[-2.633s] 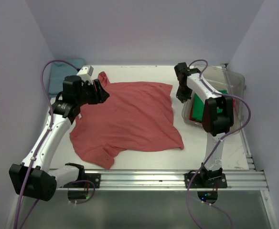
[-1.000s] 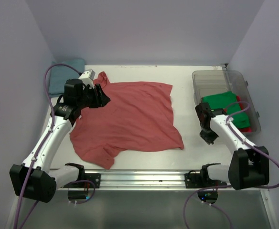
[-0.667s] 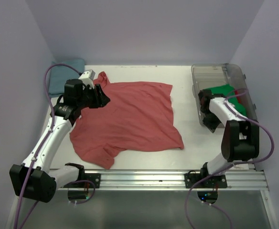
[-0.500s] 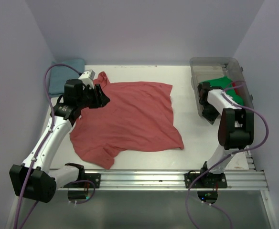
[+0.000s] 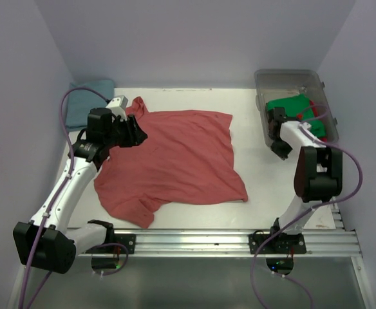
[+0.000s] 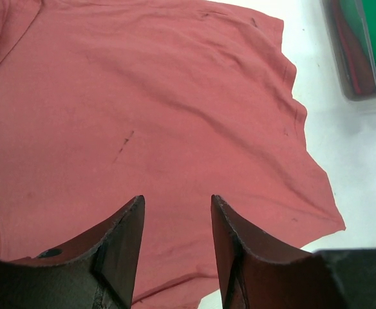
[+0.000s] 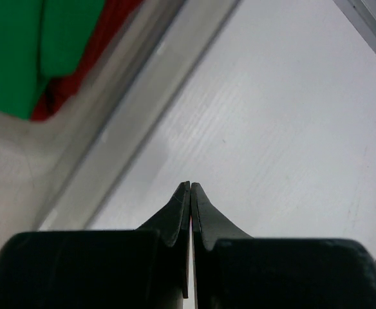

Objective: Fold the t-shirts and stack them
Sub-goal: Flatten out the tshirt

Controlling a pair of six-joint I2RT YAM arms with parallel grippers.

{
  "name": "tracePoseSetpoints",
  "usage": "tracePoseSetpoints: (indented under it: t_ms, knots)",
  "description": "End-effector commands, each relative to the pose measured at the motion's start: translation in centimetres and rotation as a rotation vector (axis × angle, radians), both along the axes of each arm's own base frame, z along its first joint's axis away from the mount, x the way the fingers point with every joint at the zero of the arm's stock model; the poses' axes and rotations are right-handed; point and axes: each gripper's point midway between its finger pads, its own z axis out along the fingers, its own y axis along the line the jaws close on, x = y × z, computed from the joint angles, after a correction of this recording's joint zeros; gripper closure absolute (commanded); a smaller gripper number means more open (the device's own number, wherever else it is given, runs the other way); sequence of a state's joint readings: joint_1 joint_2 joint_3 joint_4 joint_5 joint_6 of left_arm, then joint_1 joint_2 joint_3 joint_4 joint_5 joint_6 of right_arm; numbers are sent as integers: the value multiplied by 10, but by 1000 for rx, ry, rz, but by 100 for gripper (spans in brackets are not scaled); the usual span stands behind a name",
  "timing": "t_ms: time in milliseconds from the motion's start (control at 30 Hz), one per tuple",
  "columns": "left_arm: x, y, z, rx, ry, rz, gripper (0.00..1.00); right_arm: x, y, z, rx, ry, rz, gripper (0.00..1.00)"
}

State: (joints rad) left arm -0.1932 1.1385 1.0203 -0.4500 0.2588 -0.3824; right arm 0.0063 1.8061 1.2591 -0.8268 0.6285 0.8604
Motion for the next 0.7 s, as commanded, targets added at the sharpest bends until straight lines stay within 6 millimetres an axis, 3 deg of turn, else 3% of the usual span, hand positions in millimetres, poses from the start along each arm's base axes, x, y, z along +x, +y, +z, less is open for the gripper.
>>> tracePoseSetpoints:
  t_ms: [0,100,133,200,300,367,467,500,533,567,600,633,667]
  knots:
    - [3,-2,7,-3,-18,2,51,9,5,51,6,-188,130,100]
    - [5,-3,10,-10,-21,4,51,-4,42,61,182,-170,331,100]
    - [7,-1,11,-9,-25,13,52,-9,80,59,351,-180,451,100]
    - [9,-2,12,-16,-33,17,53,-19,129,63,453,-161,646,100]
    - [15,-3,7,-13,-24,22,54,-26,182,72,529,-175,833,100]
    - [17,-4,6,-17,-18,19,55,-12,192,82,531,-216,868,100]
    - [20,-4,3,-15,-10,21,56,25,194,89,485,-257,872,100]
    - [20,-4,0,-13,-6,22,56,39,194,73,470,-223,860,100]
    - [21,-3,-1,-10,-6,28,56,59,199,86,459,-260,869,100]
    - [22,-3,-1,-8,-7,30,56,71,201,81,456,-250,863,100]
    - [22,-2,-2,-8,-5,32,57,82,203,60,465,-196,853,100]
    - [23,-2,-1,-6,-7,35,57,106,209,72,457,-237,862,100]
    - [23,-1,-1,-4,-9,38,57,117,213,69,457,-234,863,100]
